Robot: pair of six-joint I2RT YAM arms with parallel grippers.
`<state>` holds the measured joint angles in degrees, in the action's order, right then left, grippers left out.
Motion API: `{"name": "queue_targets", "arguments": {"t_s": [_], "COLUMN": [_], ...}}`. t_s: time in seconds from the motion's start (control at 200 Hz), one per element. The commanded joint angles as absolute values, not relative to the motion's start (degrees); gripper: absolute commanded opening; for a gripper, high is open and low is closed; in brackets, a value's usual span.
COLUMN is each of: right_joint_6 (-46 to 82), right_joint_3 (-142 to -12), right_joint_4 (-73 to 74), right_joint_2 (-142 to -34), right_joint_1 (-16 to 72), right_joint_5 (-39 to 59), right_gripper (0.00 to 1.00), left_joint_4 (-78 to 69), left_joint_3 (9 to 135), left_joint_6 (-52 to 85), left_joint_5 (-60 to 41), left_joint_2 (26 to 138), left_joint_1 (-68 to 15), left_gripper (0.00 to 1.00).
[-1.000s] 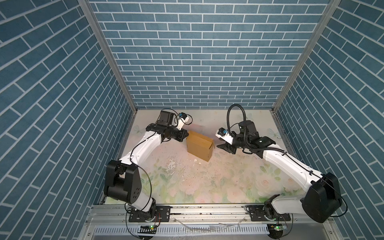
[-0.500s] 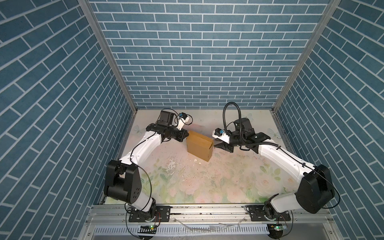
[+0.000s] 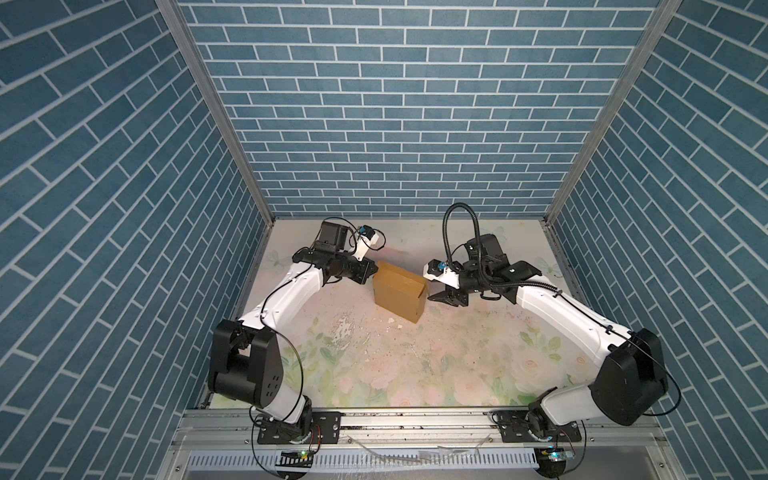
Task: Fold the paper box
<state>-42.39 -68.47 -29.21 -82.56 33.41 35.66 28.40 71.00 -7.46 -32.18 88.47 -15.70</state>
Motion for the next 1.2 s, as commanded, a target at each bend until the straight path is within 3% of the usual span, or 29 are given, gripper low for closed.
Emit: {"name": "queue_targets", "arguments": {"t_s": [0.0, 0.19, 1.195], "right_joint_6": [-47.74, -52.32, -49.54], "right_joint_3": [-70.65, -71.09, -75.48], "right_joint_4": [-37.23, -33.71, -26.37], "right_joint_2": [-80.96, -84.97, -90.44], "right_joint_1": [33.23, 33.22, 35.74], "right_joint_5": [35.62, 26.13, 30.94], "right_gripper": [0.58, 0.52, 0.39], "left_joint_4": [32.06, 31.79, 31.88], "left_joint_3": [69.56, 69.08, 69.84], "left_joint_6": [-8.20, -8.19, -8.70], "left_joint_5": [-32.15, -32.24, -34.22], "left_joint_2": [88.57, 88.24, 88.85], "left_joint_1": [-16.61, -16.61, -16.80], "left_gripper": [0.02, 0.01, 0.01]}}
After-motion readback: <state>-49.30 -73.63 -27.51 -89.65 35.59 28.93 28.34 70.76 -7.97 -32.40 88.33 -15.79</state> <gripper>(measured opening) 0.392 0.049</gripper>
